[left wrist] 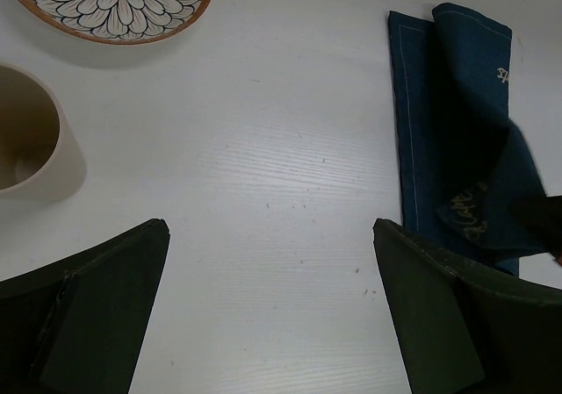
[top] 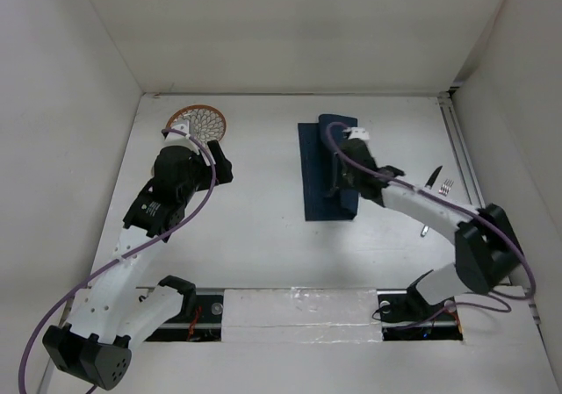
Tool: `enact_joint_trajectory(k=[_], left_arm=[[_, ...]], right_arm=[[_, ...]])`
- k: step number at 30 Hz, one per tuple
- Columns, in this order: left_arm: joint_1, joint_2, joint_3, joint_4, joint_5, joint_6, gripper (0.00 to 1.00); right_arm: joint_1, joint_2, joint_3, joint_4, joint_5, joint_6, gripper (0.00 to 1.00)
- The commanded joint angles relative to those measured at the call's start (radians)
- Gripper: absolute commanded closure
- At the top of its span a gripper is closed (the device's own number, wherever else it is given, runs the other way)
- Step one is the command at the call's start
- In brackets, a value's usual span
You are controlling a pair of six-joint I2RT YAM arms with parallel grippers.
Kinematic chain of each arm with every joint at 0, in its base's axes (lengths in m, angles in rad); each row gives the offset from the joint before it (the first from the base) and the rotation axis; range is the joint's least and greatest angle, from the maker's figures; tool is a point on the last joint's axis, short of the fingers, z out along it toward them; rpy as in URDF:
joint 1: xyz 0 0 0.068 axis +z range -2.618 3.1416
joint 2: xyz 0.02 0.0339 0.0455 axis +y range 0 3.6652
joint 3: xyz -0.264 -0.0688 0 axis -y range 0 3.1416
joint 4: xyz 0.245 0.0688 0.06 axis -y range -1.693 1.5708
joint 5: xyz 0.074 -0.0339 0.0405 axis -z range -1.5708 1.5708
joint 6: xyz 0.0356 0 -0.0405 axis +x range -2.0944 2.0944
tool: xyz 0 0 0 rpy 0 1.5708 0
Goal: Set the dinner table for one person
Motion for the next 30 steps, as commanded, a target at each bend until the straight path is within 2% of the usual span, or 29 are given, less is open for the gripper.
enact_joint_trajectory(k=[1, 3, 4, 7, 8, 11, 12, 15, 17, 18, 19, 21, 25, 28, 30], left_arm=[[-0.005, -0.014, -0.002, 0.028, 0.009, 0.005, 0.0], [-0.005, -0.014, -0.002, 0.028, 0.009, 0.005, 0.0], [-0.005, -0.014, -0.002, 0.028, 0.009, 0.005, 0.0], [-0.005, -0.014, -0.002, 0.028, 0.009, 0.005, 0.0], [-0.005, -0.014, -0.002, 0.028, 0.009, 0.005, 0.0], [-0.005, -0.023, -0.002, 0.028, 0.009, 0.005, 0.0], [-0.005, -0.023, -0.002, 0.028, 0.009, 0.005, 0.0], [-0.005, -0.023, -0.002, 0.028, 0.009, 0.005, 0.0], [-0.005, -0.012, -0.002, 0.028, 0.018, 0.005, 0.0], [-0.005, -0.012, -0.002, 0.028, 0.018, 0.005, 0.0], [-0.005, -0.012, -0.002, 0.028, 0.018, 0.005, 0.0], [-0.005, -0.003, -0.002, 0.028, 0.018, 0.005, 0.0], [-0.005, -0.003, -0.002, 0.028, 0.018, 0.005, 0.0], [-0.005, 0.006, -0.002, 0.028, 0.047, -0.023, 0.0], [-0.005, 0.044, 0.012, 0.042, 0.131, -0.035, 0.0]], right_arm=[[-0.154, -0.195, -0.121, 0.342, -0.408, -0.002, 1.0], [-0.205, -0.224, -0.121, 0.388, -0.564, 0.002, 1.0], [-0.205, -0.224, -0.121, 0.388, -0.574, 0.002, 1.0], [-0.32, -0.266, -0.158, 0.398, -0.593, 0.103, 1.0], [-0.403, -0.266, -0.176, 0.398, -0.605, 0.129, 1.0], [-0.531, -0.29, -0.265, 0.407, -0.639, 0.221, 1.0], [-0.608, -0.302, -0.311, 0.407, -0.652, 0.243, 1.0], [-0.732, -0.316, -0.391, 0.45, -0.703, 0.316, 0.96], [-0.777, -0.329, -0.474, 0.5, -0.732, 0.359, 0.65], [-0.801, -0.342, -0.491, 0.5, -0.732, 0.36, 0.43], [-0.802, -0.364, -0.52, 0.5, -0.732, 0.382, 0.33], [-0.814, -0.408, -0.557, 0.484, -0.673, 0.418, 0.25], [-0.823, -0.58, -0.64, 0.45, -0.521, 0.481, 0.22], [-0.814, -0.692, -0.615, 0.357, -0.388, 0.443, 0.22], [-0.802, -0.742, -0.539, 0.247, -0.331, 0.389, 0.22]])
